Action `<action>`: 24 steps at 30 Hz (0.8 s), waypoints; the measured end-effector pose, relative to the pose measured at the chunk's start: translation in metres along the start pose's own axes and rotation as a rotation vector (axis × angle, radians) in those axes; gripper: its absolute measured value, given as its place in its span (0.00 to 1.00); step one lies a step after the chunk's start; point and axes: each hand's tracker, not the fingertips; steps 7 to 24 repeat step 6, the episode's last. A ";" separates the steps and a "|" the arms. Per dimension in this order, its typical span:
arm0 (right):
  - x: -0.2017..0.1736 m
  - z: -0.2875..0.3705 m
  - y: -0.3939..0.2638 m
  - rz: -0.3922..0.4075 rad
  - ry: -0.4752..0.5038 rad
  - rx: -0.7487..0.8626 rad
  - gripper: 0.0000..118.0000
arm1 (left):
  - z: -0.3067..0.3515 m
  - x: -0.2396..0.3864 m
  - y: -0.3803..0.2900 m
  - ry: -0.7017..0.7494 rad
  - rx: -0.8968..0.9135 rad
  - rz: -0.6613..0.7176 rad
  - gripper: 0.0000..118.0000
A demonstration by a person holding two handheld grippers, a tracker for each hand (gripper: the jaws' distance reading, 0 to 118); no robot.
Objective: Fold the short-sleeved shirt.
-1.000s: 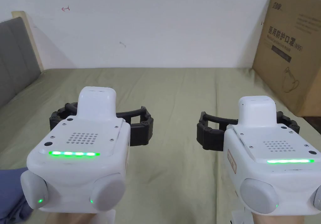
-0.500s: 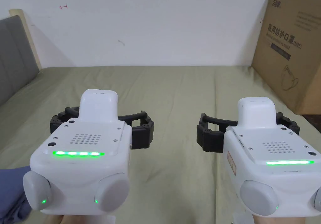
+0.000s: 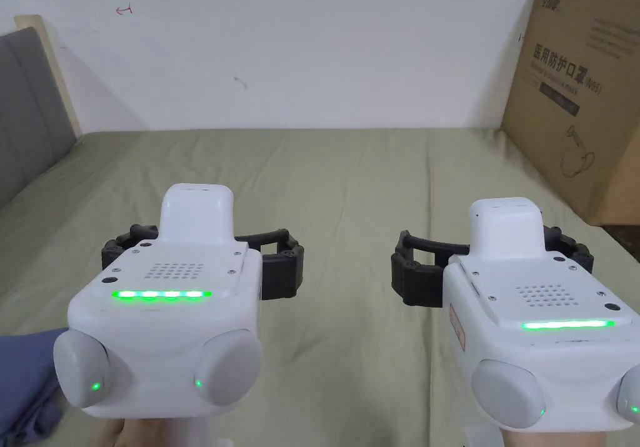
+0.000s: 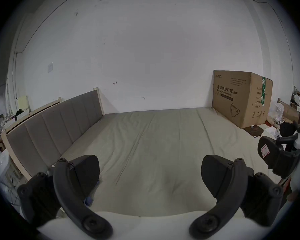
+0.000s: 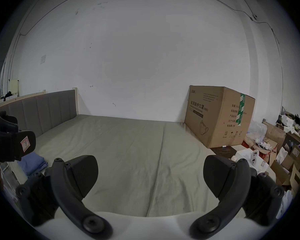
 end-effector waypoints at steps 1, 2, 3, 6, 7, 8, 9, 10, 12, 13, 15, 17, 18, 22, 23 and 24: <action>0.000 0.000 0.000 -0.001 0.000 0.000 1.00 | 0.000 0.000 0.000 0.000 0.004 -0.003 0.99; 0.000 0.000 0.000 -0.004 0.001 0.001 1.00 | 0.000 0.001 0.000 0.003 0.009 -0.008 0.99; 0.000 0.000 0.000 -0.007 0.002 0.001 1.00 | 0.001 0.002 0.000 0.009 0.016 -0.018 0.99; 0.000 0.000 0.000 -0.013 0.005 -0.001 1.00 | 0.003 0.002 -0.002 0.017 0.057 -0.027 0.99; 0.000 0.000 0.000 -0.013 0.005 -0.001 1.00 | 0.003 0.002 -0.002 0.017 0.057 -0.027 0.99; 0.000 0.000 0.000 -0.013 0.005 -0.001 1.00 | 0.003 0.002 -0.002 0.017 0.057 -0.027 0.99; 0.000 0.000 0.000 -0.013 0.005 -0.001 1.00 | 0.003 0.002 -0.002 0.017 0.057 -0.027 0.99; 0.000 0.000 0.000 -0.013 0.005 -0.001 1.00 | 0.003 0.002 -0.002 0.017 0.057 -0.027 0.99; 0.000 0.000 0.000 -0.013 0.005 -0.001 1.00 | 0.003 0.002 -0.002 0.017 0.057 -0.027 0.99; 0.000 0.000 0.000 -0.013 0.005 -0.001 1.00 | 0.003 0.002 -0.002 0.017 0.057 -0.027 0.99; 0.000 0.000 0.000 -0.013 0.005 -0.001 1.00 | 0.003 0.002 -0.002 0.017 0.057 -0.027 0.99; 0.000 0.000 0.000 -0.013 0.005 -0.001 1.00 | 0.003 0.002 -0.002 0.017 0.057 -0.027 0.99; 0.000 0.000 0.000 -0.013 0.005 -0.001 1.00 | 0.003 0.002 -0.002 0.017 0.057 -0.027 0.99; 0.000 0.000 0.000 -0.013 0.005 -0.001 1.00 | 0.003 0.002 -0.002 0.017 0.057 -0.027 0.99; 0.000 0.000 0.000 -0.013 0.005 -0.001 1.00 | 0.003 0.002 -0.002 0.017 0.057 -0.027 0.99; 0.000 0.000 0.000 -0.013 0.005 -0.001 1.00 | 0.003 0.002 -0.002 0.017 0.057 -0.027 0.99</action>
